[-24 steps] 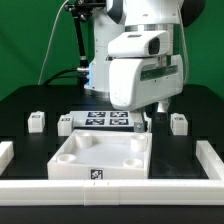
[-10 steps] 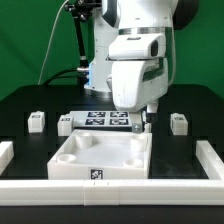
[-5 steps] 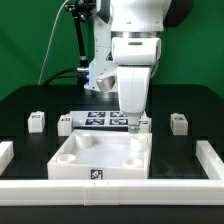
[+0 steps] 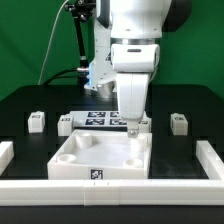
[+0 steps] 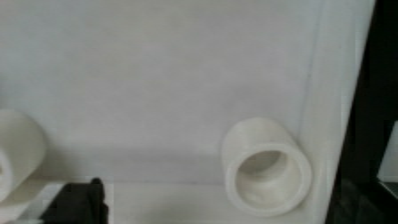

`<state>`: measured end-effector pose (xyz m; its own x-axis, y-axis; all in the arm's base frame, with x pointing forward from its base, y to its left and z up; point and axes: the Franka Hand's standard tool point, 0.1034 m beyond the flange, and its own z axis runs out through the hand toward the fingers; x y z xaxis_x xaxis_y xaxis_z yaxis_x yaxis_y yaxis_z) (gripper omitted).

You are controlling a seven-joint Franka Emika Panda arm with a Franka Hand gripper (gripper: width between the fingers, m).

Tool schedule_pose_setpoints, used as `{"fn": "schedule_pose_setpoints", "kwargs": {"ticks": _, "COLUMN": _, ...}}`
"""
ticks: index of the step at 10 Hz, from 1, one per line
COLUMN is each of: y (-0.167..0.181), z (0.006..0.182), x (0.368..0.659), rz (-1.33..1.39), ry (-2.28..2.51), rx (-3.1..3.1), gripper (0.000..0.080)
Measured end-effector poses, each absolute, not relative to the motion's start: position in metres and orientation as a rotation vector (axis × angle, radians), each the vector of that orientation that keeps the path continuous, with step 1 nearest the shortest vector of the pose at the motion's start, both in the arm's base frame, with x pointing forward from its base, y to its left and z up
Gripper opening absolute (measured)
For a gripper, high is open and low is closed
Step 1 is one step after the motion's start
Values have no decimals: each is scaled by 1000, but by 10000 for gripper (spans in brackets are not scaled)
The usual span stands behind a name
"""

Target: Assemble one leg

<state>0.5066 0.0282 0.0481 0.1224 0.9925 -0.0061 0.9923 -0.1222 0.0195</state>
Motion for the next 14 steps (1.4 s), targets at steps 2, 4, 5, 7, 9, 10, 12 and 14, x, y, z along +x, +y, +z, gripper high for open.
{"fn": "schedule_pose_setpoints", "kwargs": {"ticks": 2, "y": 19, "z": 33, "x": 481, "rz": -26, "ry": 2065, "rx": 2371, "gripper": 649}}
{"fn": "schedule_pose_setpoints", "kwargs": {"ticks": 4, "y": 8, "z": 18, "x": 469, "rz": -61, "ry": 2062, "rx": 2397, "gripper": 649}}
{"fn": "schedule_pose_setpoints", "kwargs": {"ticks": 5, "y": 4, "z": 12, "x": 465, "rz": -74, "ry": 2058, "rx": 2412, "gripper": 649}}
{"fn": "schedule_pose_setpoints", "kwargs": {"ticks": 7, "y": 4, "z": 6, "x": 466, "rz": -66, "ry": 2053, "rx": 2417, "gripper": 649}}
{"fn": "schedule_pose_setpoints", "kwargs": {"ticks": 9, "y": 5, "z": 9, "x": 472, "rz": -53, "ry": 2046, "rx": 2414, "gripper": 533}}
{"fn": "schedule_pose_setpoints", "kwargs": {"ticks": 10, "y": 5, "z": 8, "x": 470, "rz": -57, "ry": 2046, "rx": 2417, "gripper": 399}}
{"fn": "schedule_pose_setpoints", "kwargs": {"ticks": 12, "y": 5, "z": 7, "x": 470, "rz": -58, "ry": 2047, "rx": 2418, "gripper": 197}}
{"fn": "schedule_pose_setpoints", "kwargs": {"ticks": 14, "y": 4, "z": 8, "x": 471, "rz": -52, "ry": 2044, "rx": 2416, "gripper": 73}}
